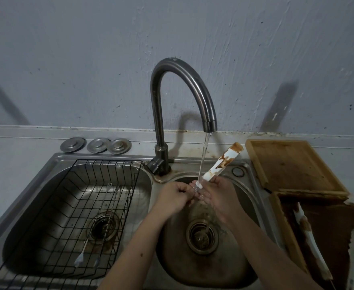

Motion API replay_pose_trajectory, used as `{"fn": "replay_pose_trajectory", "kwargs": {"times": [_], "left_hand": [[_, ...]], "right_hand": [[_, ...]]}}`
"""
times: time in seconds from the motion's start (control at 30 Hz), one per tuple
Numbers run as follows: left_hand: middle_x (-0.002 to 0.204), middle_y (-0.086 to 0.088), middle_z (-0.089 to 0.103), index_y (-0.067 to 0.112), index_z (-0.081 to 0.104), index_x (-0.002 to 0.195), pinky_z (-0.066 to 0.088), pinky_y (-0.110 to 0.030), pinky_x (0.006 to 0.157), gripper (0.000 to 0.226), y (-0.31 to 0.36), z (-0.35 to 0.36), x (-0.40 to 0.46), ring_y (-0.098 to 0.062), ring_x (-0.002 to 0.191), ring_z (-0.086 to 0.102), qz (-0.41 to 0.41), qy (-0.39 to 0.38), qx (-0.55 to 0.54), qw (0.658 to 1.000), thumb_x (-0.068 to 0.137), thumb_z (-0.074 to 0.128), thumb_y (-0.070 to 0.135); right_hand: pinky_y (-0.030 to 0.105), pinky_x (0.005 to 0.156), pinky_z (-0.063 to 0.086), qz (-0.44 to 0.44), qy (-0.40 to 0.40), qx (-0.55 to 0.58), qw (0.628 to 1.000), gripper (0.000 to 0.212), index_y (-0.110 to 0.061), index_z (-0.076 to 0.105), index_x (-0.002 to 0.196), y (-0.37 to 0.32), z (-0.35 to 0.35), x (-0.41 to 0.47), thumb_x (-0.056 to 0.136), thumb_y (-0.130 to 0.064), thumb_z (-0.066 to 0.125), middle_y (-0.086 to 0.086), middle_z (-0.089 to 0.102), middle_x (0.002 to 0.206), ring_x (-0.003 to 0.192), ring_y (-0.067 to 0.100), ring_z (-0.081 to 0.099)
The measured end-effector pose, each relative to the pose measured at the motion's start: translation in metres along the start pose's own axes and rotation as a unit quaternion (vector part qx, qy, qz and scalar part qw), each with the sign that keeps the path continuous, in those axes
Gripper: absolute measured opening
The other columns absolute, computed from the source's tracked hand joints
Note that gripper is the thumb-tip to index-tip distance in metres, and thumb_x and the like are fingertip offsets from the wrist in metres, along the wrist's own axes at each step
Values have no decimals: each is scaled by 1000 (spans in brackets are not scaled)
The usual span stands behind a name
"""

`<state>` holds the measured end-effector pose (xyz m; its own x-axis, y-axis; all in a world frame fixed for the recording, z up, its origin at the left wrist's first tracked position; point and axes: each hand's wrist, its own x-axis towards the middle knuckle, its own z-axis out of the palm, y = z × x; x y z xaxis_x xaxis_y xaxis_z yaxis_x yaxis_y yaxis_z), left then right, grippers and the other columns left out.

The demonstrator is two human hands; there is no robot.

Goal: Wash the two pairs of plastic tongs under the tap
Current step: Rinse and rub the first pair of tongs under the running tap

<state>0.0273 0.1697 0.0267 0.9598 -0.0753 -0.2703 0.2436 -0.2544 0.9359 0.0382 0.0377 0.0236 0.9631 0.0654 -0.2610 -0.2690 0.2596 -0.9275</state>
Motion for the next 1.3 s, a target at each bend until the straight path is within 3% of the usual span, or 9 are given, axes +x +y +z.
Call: {"fn": "replay_pose_trajectory", "kwargs": {"times": [0.13, 0.4, 0.53, 0.7, 0.8, 0.9, 1.0, 1.13, 1.3], "left_hand": [[60, -11, 59, 8, 68, 66, 40, -28, 67, 34, 9, -1, 4, -22, 63, 52, 29, 26, 74, 996, 92, 54, 25], [52, -4, 56, 22, 56, 47, 42, -31, 60, 46, 0, 4, 7, -14, 51, 50, 53, 20, 91, 994, 90, 55, 37], [66, -12, 60, 11, 67, 64, 41, -30, 65, 31, -5, -2, 4, -17, 59, 51, 50, -30, 103, 993, 89, 60, 28], [74, 2, 67, 3, 72, 91, 48, -21, 76, 12, -6, -8, 2, -8, 72, 60, 49, -132, 129, 982, 84, 65, 9], [62, 12, 66, 4, 72, 84, 44, -15, 61, 16, -7, -13, 1, -4, 63, 56, 25, -135, 40, 990, 89, 58, 11], [67, -3, 62, 8, 65, 77, 43, -16, 56, 16, -10, -11, 3, -9, 60, 52, -1, -59, -67, 996, 89, 59, 17], [79, -11, 63, 0, 62, 97, 50, -16, 56, 17, -11, 2, 4, -12, 66, 60, -32, -35, -232, 972, 87, 61, 14], [59, -11, 65, -3, 60, 89, 47, -15, 41, 21, -9, 21, 10, -11, 43, 60, -61, 3, -336, 940, 85, 65, 17], [68, -10, 67, -2, 64, 96, 55, -23, 48, 27, -15, 35, 18, -16, 50, 63, -148, 58, -413, 897, 89, 61, 23]], "right_hand": [[33, 76, 55, -5, -8, 0, 1000, 13, 4, 63, 86, -4, -1, -3, 91, -1, 52, 10, 68, 69, 68, 21, 64], [23, 49, 49, -3, 39, -51, 998, 16, 3, 63, 85, 0, 0, -1, 90, -10, 56, 6, 60, 58, 48, 11, 56], [36, 69, 52, 12, 25, -45, 999, 20, 1, 66, 88, 7, -5, -1, 93, -11, 51, 14, 70, 75, 69, 23, 63], [28, 66, 60, -18, -26, -59, 998, 14, -5, 67, 90, 3, 1, -2, 82, 5, 62, 12, 75, 87, 82, 20, 72], [25, 52, 57, -34, -35, -112, 993, 10, -2, 65, 87, -2, 2, 0, 87, -1, 56, 13, 74, 81, 71, 17, 73], [18, 40, 47, -57, 1, -191, 980, 16, -6, 63, 86, -8, -3, 5, 93, -10, 49, 3, 68, 62, 47, 10, 64], [13, 33, 35, -84, 1, -310, 947, 27, -16, 61, 69, -13, -5, 11, 93, -15, 48, -4, 58, 42, 31, 4, 48], [5, 36, 32, -97, -35, -446, 889, 44, -20, 51, 52, -13, -2, 10, 95, -21, 44, -11, 53, 32, 31, -4, 48], [17, 45, 27, -86, -81, -571, 813, 46, -20, 42, 49, -13, -6, 11, 95, -19, 37, -4, 48, 51, 49, 5, 43]]}}
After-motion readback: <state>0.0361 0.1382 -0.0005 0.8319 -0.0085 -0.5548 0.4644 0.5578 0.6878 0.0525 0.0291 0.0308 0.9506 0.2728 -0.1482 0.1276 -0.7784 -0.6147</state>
